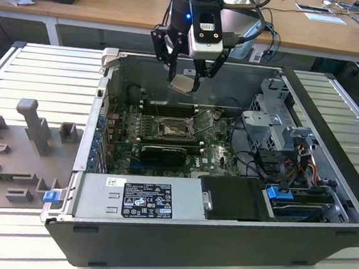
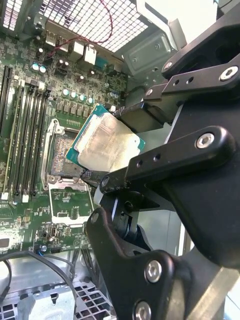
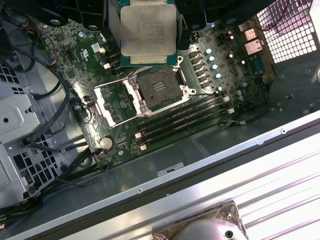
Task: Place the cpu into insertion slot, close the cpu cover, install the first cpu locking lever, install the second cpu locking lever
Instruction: 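Place the cpu into insertion slot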
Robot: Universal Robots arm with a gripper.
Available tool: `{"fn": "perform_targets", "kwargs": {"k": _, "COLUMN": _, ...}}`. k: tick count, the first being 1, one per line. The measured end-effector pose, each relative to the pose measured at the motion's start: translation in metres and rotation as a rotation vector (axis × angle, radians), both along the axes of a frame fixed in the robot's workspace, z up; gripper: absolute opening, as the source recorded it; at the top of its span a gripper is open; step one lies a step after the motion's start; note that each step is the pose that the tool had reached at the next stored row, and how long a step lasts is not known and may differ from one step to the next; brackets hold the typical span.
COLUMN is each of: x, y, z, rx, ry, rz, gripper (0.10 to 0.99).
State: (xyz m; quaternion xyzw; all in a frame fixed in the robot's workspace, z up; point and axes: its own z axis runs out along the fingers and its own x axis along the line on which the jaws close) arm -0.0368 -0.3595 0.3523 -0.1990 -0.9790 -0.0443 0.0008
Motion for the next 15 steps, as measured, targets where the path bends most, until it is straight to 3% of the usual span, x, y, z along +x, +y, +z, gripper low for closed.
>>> {"fn": "perform_targets", "kwargs": {"k": 15, "x": 0.0000, "y": 0.0000, "z": -0.0010, "rx": 0.000, "ry": 0.0000, "rz": -0.042, "gripper": 0.541}}
